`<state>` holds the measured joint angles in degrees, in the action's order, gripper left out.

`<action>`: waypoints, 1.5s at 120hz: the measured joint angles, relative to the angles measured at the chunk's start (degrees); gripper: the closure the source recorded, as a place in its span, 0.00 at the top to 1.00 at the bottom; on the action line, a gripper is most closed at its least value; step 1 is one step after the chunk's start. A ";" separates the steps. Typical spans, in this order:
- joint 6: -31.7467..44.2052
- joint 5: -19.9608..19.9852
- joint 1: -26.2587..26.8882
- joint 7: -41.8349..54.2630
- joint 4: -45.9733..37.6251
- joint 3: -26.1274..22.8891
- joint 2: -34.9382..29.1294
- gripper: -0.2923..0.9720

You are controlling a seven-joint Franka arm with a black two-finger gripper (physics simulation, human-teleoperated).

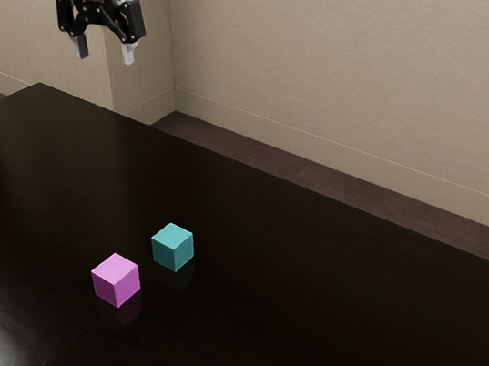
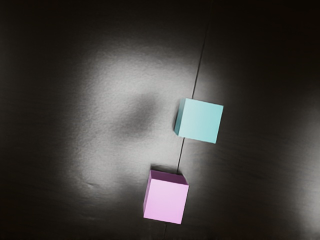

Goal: Pick up the blue block with one arm, and put the blue block on the pink block with one arm

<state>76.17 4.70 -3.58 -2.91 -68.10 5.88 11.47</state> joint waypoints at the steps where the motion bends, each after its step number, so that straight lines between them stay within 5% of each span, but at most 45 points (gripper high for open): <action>1: -0.02 0.00 -0.01 -0.02 0.01 -0.01 0.00 0.77; 23: -0.63 -0.05 0.13 -0.38 2.98 -0.34 -3.05 0.77; 37: -0.87 -1.77 -0.31 0.08 5.36 -7.93 -8.96 0.77; 54: -1.32 -2.97 6.53 0.38 4.05 -10.94 -8.33 0.77; 83: 2.23 -4.31 0.31 0.49 -4.44 -10.96 -4.49 0.77; 111: 10.15 -6.27 1.66 0.55 -13.80 -10.79 -2.98 0.77; 136: 17.96 -4.98 2.40 0.82 -25.13 -5.72 -2.19 0.77; 180: 33.17 -4.75 2.53 3.09 -26.13 -5.68 8.76 0.77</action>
<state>109.35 -0.05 -1.06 0.18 -94.22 0.20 20.23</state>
